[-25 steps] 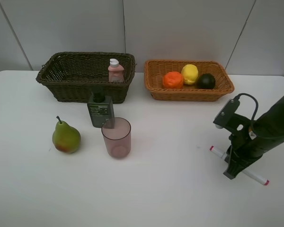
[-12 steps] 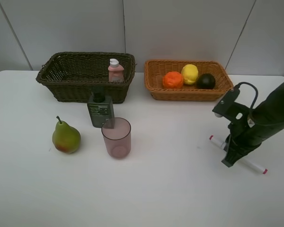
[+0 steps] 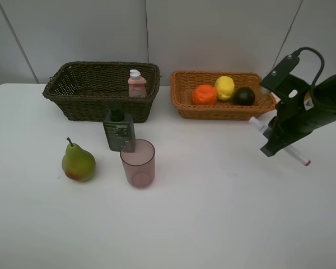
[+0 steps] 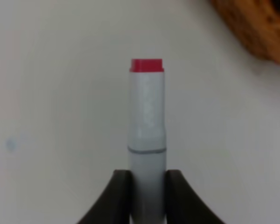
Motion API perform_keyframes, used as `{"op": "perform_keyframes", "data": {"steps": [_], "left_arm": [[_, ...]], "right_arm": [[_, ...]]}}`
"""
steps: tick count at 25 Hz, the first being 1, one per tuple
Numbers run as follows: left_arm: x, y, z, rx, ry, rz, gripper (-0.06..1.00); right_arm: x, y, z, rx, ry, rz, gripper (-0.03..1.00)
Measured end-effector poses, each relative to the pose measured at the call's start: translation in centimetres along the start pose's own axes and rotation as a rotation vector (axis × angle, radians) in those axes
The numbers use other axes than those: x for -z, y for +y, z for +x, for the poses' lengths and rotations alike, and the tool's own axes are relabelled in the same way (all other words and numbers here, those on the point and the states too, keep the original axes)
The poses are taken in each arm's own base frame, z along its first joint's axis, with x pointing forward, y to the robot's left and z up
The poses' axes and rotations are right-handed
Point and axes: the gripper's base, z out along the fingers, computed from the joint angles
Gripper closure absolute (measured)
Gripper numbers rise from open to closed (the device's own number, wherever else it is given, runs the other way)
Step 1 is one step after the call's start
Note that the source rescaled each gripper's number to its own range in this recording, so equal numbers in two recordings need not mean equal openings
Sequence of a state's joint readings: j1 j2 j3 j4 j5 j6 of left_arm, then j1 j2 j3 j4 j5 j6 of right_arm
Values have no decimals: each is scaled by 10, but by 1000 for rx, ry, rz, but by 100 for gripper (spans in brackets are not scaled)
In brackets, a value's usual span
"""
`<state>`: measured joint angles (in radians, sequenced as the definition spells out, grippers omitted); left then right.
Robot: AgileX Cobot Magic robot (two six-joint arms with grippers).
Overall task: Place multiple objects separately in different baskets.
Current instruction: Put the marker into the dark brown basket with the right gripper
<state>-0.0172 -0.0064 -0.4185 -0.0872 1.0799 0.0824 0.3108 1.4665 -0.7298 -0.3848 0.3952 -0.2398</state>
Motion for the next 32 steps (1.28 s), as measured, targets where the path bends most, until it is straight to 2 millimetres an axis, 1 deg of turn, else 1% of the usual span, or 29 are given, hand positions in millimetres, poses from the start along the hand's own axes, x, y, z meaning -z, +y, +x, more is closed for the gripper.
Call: {"op": "perform_keyframes", "data": {"steps": [13,17,21,25,31,32], "left_arm": [[0,0,0,0,0,0,-6],[0,0,0,0,0,0,-6],[0,0,0,0,0,0,-6],[0,0,0,0,0,0,-6],[0,0,0,0,0,0,-6],[0,0,0,0,0,0,-6]], "right_arm": [[39,-46,-59,-68,-190,119,97],[51,-54,-80,-64,-253,144,97],[59,-56,-111,-37,-315,148,97],[56,-51,-145,-3,-357,136,97],[44,-37,-193,60,-392,103,97],[45,-36,-202,63,-410,105,97]]}}
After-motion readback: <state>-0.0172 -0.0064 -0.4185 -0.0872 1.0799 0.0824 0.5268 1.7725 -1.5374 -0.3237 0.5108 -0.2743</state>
